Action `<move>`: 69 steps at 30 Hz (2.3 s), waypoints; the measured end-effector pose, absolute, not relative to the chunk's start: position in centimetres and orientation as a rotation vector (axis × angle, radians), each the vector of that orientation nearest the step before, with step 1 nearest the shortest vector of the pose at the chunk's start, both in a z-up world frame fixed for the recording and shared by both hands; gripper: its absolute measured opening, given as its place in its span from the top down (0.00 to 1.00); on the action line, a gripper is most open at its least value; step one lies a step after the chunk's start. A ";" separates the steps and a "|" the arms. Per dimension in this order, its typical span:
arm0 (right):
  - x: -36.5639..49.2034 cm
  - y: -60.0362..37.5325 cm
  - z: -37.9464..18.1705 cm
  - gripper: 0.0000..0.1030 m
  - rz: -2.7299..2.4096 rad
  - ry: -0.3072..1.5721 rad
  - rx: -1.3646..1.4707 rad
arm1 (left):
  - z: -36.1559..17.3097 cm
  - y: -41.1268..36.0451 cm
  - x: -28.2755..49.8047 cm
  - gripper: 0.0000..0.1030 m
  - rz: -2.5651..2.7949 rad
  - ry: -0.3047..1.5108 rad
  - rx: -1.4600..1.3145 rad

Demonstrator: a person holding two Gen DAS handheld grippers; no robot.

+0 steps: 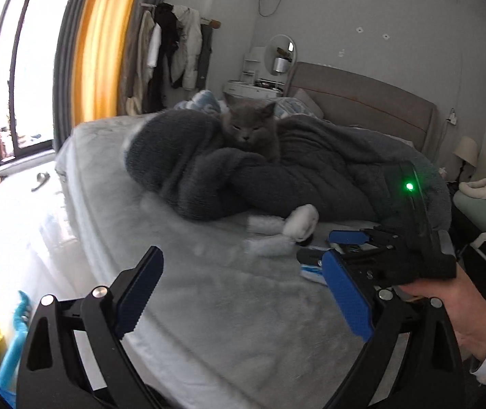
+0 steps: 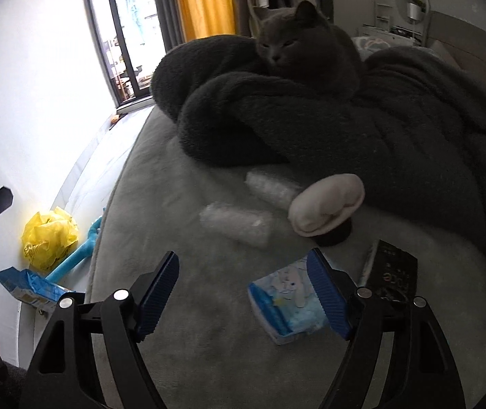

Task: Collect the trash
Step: 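Move the right tool back to the bed toward the black snack bag, then close the right tool on the black bag while the left tool grasps the wipes pack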

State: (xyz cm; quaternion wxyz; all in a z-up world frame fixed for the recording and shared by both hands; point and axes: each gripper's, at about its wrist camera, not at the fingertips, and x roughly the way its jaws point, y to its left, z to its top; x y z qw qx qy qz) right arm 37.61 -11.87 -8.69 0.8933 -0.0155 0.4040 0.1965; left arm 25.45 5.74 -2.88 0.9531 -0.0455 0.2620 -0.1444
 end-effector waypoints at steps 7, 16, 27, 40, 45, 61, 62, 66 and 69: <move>39.5 -15.7 -10.1 0.24 0.305 0.858 0.041 | -4.0 2.7 26.9 0.07 -0.388 0.556 -0.089; 41.2 -20.4 -11.9 0.23 0.171 0.861 0.137 | -6.2 -0.3 29.0 0.07 -0.435 0.610 -0.042; 42.7 -21.9 -14.2 0.23 0.123 0.924 0.201 | -8.5 -3.4 31.2 0.07 -0.494 0.666 0.003; 43.2 -22.5 -15.6 0.37 0.200 0.940 0.190 | -11.0 -7.0 32.3 0.07 -0.550 0.726 0.070; 42.8 -22.5 -14.9 0.47 0.253 0.916 0.212 | -11.5 -7.8 32.9 0.08 -0.524 0.738 0.096; 40.8 -25.7 -12.2 0.47 0.325 0.842 0.240 | -12.6 -8.8 35.0 0.23 -0.509 0.773 0.041; 40.7 -26.0 -12.1 0.47 0.324 0.841 0.238 | -12.7 -8.8 35.2 0.24 -0.507 0.780 0.038; 40.4 -27.0 -12.2 0.47 0.321 0.846 0.230 | -13.1 -8.9 35.8 0.30 -0.502 0.797 0.023; 40.0 -27.5 -12.3 0.47 0.320 0.854 0.224 | -13.3 -9.3 35.7 0.37 -0.501 0.799 0.036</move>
